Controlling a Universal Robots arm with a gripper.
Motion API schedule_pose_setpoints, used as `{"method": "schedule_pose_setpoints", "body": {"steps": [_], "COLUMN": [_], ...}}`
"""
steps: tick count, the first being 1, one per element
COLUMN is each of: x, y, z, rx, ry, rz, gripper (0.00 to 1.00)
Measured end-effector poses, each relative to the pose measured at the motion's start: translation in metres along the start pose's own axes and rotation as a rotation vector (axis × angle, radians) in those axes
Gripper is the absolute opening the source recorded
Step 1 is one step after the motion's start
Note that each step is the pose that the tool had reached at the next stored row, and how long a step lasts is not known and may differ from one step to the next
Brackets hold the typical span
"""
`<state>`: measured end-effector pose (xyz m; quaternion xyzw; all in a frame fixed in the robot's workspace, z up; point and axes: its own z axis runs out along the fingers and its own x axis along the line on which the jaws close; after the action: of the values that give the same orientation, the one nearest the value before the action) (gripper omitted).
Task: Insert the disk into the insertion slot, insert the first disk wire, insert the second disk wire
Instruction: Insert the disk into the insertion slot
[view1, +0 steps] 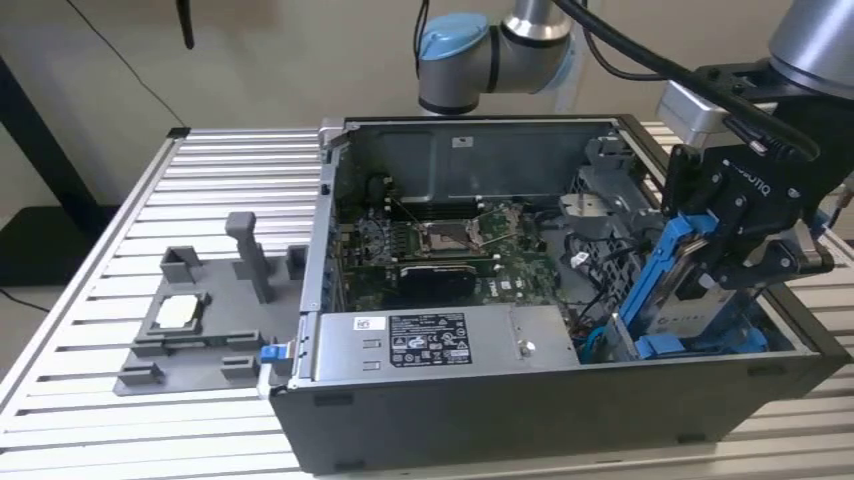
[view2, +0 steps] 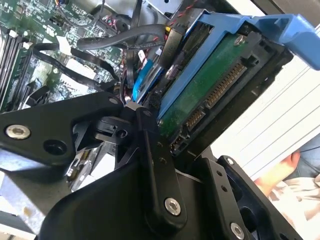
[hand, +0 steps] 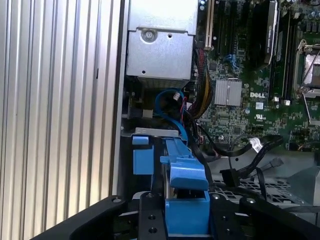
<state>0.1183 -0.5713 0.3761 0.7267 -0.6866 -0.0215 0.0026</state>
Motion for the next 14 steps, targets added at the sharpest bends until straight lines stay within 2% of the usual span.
{"method": "schedule_pose_setpoints", "body": {"steps": [5,6,7,8,14], "x": [0.0,0.0,0.0,0.0001,-0.0013], "y": [-0.0002,-0.0002,0.0,0.0,0.0008], "z": [0.0001,0.0001,-0.0001,-0.001,-0.0243], "rx": [0.0001,0.0,0.0,0.0,0.0001], "ry": [-0.0003,-0.0003,-0.0003,-0.0002,-0.0004], "rz": [0.0,0.0,0.0,0.0,0.0], "gripper": [0.34,0.4,0.4,0.47,0.47]}}
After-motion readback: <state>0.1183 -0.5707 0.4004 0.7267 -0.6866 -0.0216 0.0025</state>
